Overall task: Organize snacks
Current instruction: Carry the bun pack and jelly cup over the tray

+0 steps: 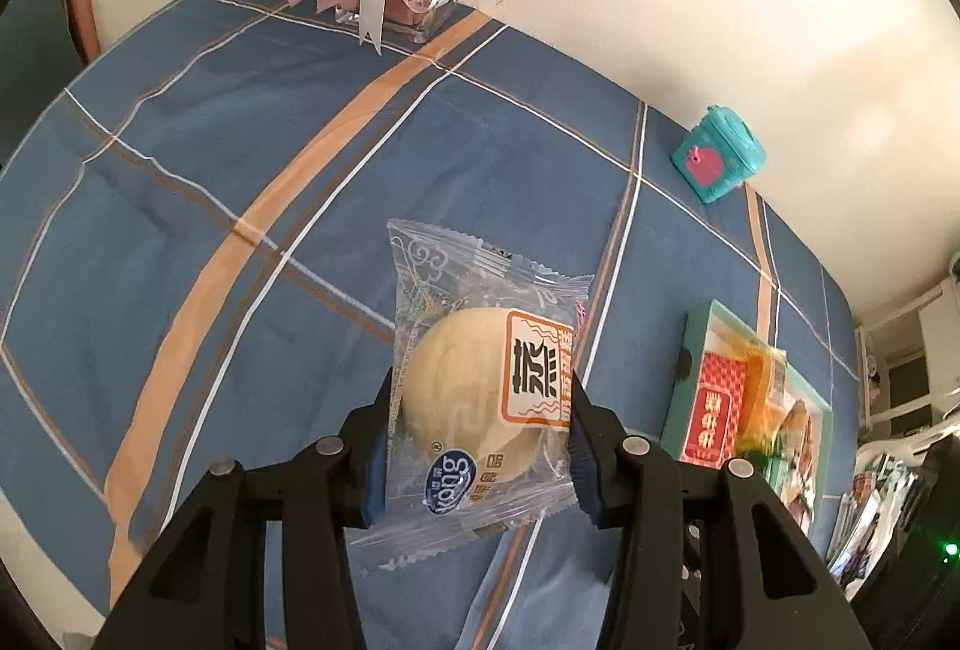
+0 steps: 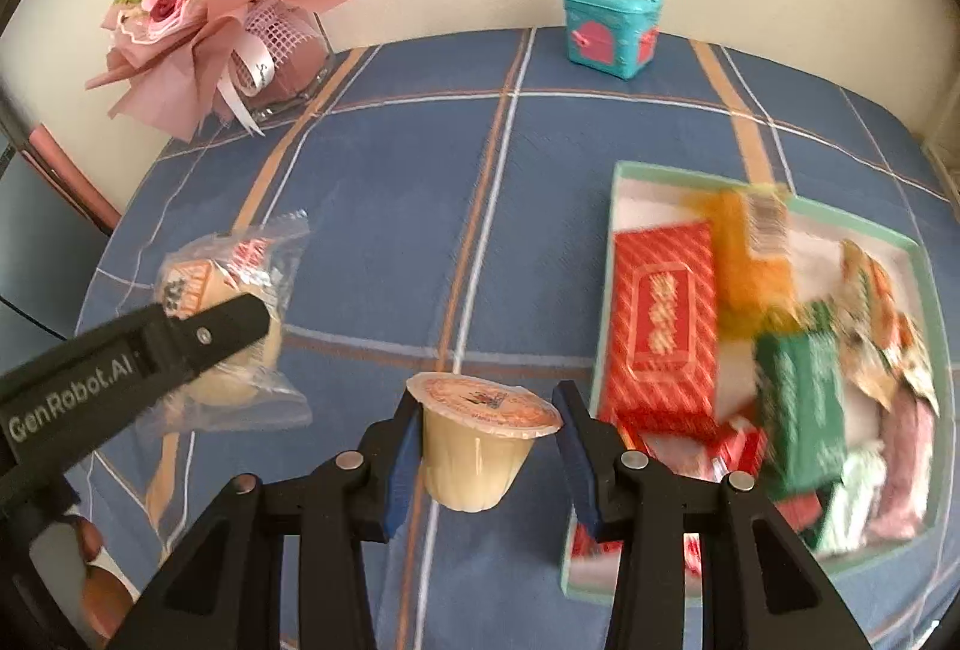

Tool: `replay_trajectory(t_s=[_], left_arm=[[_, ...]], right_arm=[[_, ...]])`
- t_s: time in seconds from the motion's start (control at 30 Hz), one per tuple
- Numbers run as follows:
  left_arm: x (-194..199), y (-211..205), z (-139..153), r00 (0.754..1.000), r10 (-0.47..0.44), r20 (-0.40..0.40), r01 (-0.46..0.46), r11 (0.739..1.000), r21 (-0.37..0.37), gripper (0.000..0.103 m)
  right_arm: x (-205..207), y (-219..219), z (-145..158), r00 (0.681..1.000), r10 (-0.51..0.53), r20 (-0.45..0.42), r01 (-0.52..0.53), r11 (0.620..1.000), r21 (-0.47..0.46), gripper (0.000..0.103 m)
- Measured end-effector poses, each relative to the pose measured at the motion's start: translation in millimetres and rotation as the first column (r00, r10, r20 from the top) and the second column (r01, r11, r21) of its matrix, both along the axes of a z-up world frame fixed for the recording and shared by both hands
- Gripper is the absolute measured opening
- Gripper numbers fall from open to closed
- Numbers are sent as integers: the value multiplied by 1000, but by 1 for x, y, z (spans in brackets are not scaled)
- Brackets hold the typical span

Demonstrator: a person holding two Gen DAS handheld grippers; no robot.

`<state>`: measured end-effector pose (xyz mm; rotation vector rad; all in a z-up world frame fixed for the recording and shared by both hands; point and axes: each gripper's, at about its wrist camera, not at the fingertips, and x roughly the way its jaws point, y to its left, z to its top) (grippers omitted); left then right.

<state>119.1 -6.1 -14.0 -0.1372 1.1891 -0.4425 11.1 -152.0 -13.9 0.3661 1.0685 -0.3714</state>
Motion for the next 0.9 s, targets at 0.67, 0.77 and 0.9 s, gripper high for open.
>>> replay_trajectory(t_s=[0.67, 0.77, 0.9], left_arm=[[-43, -7, 11, 999, -9, 40, 9, 1000, -14, 49], [-45, -15, 10, 999, -14, 34, 15, 1000, -15, 49], [-49, -29, 10, 999, -41, 31, 42, 999, -14, 50]], right_arm=[[-65, 0, 19, 999, -38, 37, 37, 999, 11, 45], [-66, -7, 22, 998, -49, 45, 48, 999, 12, 45], [-70, -23, 22, 995, -83, 49, 83, 996, 18, 45]])
